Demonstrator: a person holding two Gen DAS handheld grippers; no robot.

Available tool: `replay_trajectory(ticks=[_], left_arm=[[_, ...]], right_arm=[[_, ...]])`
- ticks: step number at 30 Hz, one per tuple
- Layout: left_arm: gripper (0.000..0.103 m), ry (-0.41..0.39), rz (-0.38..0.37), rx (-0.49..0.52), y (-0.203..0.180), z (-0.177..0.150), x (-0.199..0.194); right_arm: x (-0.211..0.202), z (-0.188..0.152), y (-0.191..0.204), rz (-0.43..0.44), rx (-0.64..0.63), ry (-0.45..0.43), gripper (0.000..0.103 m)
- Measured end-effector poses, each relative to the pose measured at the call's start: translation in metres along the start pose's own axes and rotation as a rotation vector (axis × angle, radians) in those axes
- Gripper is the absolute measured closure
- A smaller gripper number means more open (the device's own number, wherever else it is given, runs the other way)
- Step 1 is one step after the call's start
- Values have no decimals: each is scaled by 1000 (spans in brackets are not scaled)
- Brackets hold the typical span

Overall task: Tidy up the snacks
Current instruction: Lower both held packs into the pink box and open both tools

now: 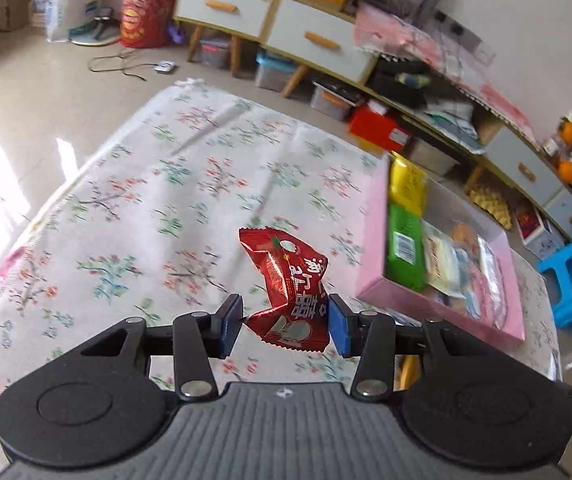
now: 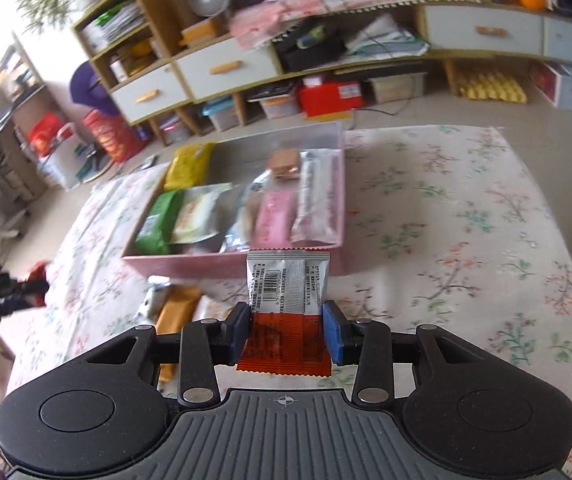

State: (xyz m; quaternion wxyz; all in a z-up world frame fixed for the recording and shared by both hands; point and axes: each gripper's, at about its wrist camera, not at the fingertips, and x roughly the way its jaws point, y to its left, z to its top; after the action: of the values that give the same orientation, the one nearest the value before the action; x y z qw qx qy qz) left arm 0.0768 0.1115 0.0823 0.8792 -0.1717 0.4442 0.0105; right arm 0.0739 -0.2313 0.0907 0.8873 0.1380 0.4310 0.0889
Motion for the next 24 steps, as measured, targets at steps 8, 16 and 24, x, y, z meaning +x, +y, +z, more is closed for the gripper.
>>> replay_trajectory(ticks=[8, 16, 24], left_arm=[[61, 12, -57, 68, -28, 0, 2], [60, 24, -167, 117, -82, 22, 29], [65, 11, -220, 130, -125, 54, 93]], right_arm=[[8, 12, 6, -3, -19, 4, 65], [48, 58, -18, 4, 69, 27, 65], [93, 98, -29, 139, 179, -11, 65]])
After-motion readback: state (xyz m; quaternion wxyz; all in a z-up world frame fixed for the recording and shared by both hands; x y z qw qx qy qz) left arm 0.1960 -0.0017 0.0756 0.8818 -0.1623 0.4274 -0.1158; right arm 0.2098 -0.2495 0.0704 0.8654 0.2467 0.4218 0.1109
